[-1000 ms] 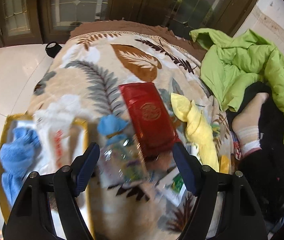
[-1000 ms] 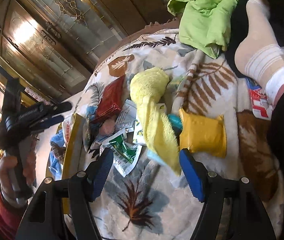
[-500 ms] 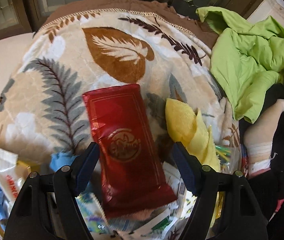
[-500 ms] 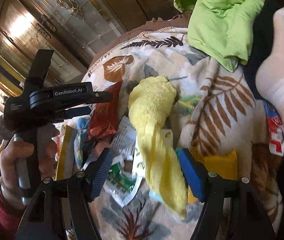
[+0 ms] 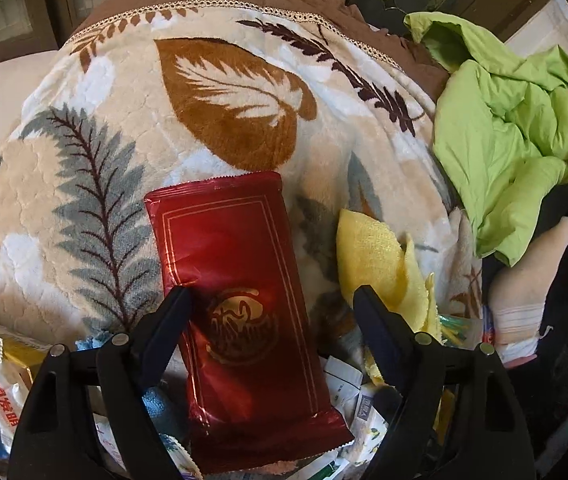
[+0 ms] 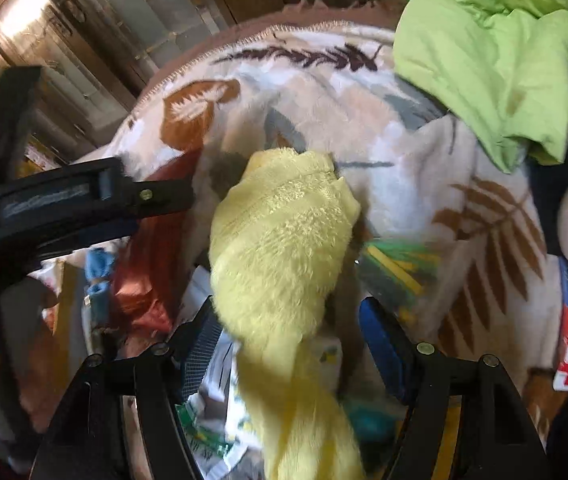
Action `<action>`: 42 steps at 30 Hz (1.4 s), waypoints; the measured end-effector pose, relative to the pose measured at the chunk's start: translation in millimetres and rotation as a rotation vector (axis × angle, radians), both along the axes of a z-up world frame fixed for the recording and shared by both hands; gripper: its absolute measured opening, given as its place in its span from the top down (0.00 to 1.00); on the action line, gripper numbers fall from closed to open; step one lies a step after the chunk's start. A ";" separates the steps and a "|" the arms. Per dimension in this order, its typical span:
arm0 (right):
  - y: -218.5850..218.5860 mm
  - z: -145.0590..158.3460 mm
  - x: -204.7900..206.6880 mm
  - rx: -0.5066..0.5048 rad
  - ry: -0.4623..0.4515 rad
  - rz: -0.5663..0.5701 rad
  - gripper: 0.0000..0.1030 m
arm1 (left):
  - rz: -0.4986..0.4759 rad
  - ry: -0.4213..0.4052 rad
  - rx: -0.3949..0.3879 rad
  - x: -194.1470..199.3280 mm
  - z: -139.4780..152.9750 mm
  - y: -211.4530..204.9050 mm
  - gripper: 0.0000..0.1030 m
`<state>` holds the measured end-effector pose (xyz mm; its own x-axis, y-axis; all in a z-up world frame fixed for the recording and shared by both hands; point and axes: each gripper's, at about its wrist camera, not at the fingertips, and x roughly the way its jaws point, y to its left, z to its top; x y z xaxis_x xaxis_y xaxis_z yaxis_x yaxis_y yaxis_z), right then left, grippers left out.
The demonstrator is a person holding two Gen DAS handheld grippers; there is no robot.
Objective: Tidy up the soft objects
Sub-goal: 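Grasp the red foil packet with the left tool while the right tool grasps the yellow towel, then carry the red packet with the left tool while the right tool carries the yellow towel to the tray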
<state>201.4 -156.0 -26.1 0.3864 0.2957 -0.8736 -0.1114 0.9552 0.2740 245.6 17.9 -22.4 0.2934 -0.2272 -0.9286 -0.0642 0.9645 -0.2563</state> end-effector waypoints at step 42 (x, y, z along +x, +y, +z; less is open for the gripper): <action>-17.0 73.0 -61.5 0.230 -0.133 0.012 0.59 | -0.021 -0.151 0.082 -71.3 47.8 20.5 0.47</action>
<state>139.9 -173.1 47.0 0.4884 0.4856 -0.7250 -0.1716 0.8681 0.4658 174.4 38.4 25.5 0.4272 -0.1595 -0.8900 -0.0107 0.9833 -0.1814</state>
